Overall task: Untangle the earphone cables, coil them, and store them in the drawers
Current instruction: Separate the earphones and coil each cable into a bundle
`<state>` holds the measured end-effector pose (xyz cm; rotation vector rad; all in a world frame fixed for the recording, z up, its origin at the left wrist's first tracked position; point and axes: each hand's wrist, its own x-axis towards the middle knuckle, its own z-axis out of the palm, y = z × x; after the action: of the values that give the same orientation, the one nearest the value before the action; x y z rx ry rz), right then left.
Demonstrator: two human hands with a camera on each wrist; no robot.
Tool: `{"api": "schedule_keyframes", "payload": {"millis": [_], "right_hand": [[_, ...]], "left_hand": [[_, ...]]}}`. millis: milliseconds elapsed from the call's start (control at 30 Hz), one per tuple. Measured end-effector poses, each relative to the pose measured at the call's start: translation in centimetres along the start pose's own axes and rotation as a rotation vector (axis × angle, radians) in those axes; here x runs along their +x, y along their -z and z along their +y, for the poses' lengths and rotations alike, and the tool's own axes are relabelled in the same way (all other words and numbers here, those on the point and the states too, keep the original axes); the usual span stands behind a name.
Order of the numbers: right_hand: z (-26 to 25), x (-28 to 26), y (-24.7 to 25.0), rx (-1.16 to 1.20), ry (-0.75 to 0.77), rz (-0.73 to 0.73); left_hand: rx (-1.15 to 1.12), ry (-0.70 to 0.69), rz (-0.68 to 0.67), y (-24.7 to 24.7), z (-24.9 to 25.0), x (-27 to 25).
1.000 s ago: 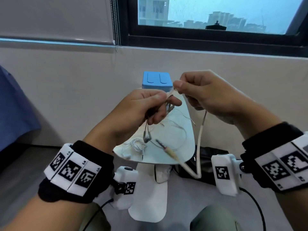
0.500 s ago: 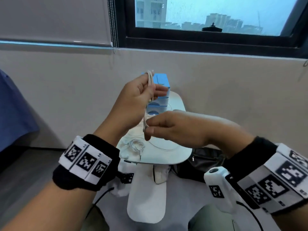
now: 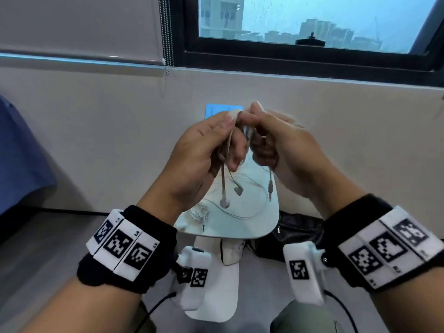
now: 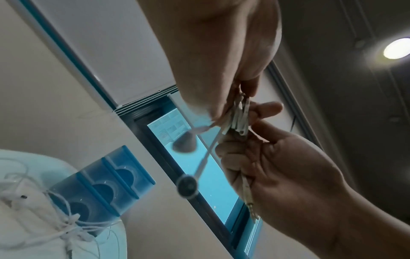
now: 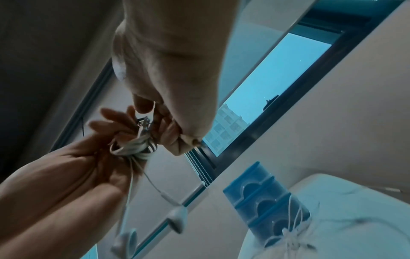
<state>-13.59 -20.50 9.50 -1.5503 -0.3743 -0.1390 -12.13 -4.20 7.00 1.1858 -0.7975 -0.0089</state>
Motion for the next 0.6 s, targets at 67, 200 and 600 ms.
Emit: {"api": "schedule_keyframes", "payload": {"millis": [67,200,600], "right_hand": [[1.0,-0.1,-1.0,0.089,-0.042,0.0],[2.2,0.5,-1.9,-0.058,-0.011,0.008],[1.8,2.3,-0.5,-1.112,0.326,0.033]], "left_hand": [[-0.087,-0.008,0.048,0.2,-0.2,0.2],[-0.231,0.013,0.123,1.0,-0.6,0.2],[-0.118,0.262,0.33,1.9,-0.5,0.5]]}}
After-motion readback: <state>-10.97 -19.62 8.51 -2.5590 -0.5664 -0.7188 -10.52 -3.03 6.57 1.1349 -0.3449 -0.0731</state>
